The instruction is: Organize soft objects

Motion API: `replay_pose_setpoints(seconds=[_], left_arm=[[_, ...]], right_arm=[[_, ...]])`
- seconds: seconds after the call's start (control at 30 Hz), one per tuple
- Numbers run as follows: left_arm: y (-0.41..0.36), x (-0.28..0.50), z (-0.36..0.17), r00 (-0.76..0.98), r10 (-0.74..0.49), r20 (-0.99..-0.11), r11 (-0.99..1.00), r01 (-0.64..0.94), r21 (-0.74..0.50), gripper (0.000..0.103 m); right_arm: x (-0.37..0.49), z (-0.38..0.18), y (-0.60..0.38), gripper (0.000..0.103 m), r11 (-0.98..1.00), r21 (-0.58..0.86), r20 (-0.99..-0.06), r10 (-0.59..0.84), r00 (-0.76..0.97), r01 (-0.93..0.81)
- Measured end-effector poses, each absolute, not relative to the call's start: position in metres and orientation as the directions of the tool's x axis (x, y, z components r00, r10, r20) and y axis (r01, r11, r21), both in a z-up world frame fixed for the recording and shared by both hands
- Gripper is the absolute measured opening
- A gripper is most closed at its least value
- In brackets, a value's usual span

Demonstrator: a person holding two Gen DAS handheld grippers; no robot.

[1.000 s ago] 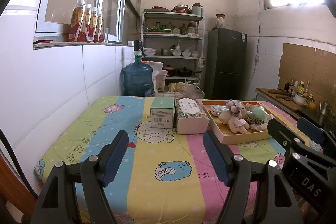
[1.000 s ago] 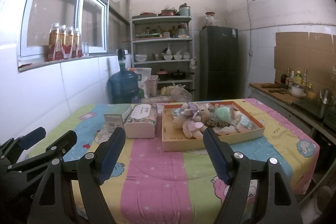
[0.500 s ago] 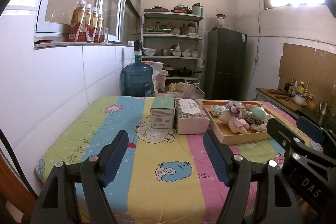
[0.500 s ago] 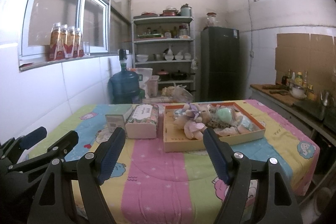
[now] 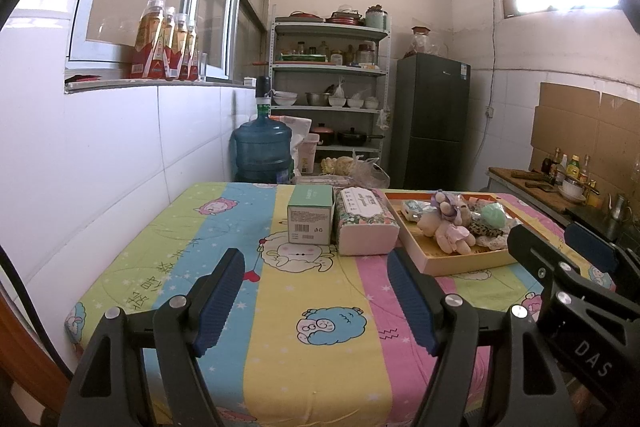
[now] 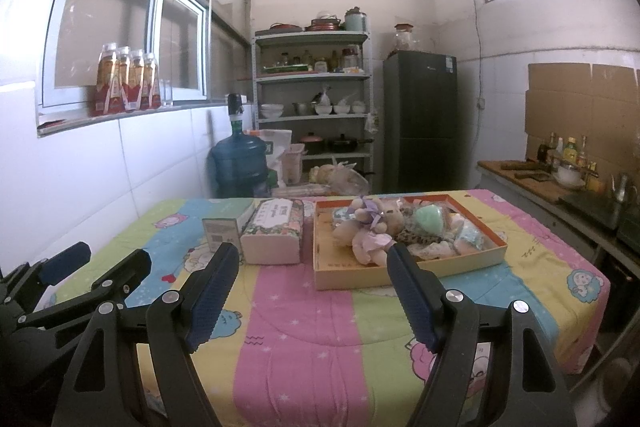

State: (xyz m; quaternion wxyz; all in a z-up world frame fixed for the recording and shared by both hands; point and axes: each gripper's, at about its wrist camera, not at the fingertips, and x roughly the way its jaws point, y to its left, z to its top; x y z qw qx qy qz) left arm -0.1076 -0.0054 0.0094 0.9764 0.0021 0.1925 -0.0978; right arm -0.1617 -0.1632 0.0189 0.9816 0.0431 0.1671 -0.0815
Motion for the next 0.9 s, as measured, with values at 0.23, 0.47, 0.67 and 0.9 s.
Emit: replay_pose_setpoints(seconds=[0.23, 0.47, 0.67, 0.9], left_arm=[[-0.0050, -0.1074, 0.0094, 0.907, -0.191, -0.376, 0.981, 0.192, -0.034, 0.073], [-0.0050, -0.1074, 0.0094, 0.907, -0.191, -0.376, 0.981, 0.192, -0.034, 0.073], [-0.0050, -0.1075, 0.0094, 0.907, -0.190, -0.376, 0.981, 0.191, -0.034, 0.073], [-0.0049, -0.1075, 0.0094, 0.907, -0.190, -0.376, 0.981, 0.191, -0.035, 0.073]], right_arm=[[-0.1617, 0.0190, -0.1624, 0.078, 0.983, 0.057, -0.335, -0.146, 0.931, 0.175], [-0.1617, 0.0188, -0.1625, 0.078, 0.983, 0.057, -0.334, -0.145, 0.931, 0.174], [-0.1618, 0.0187, -0.1624, 0.078, 0.983, 0.057, -0.334, -0.145, 0.931, 0.174], [-0.1616, 0.0190, -0.1607, 0.078, 0.983, 0.057, -0.335, -0.145, 0.931, 0.174]])
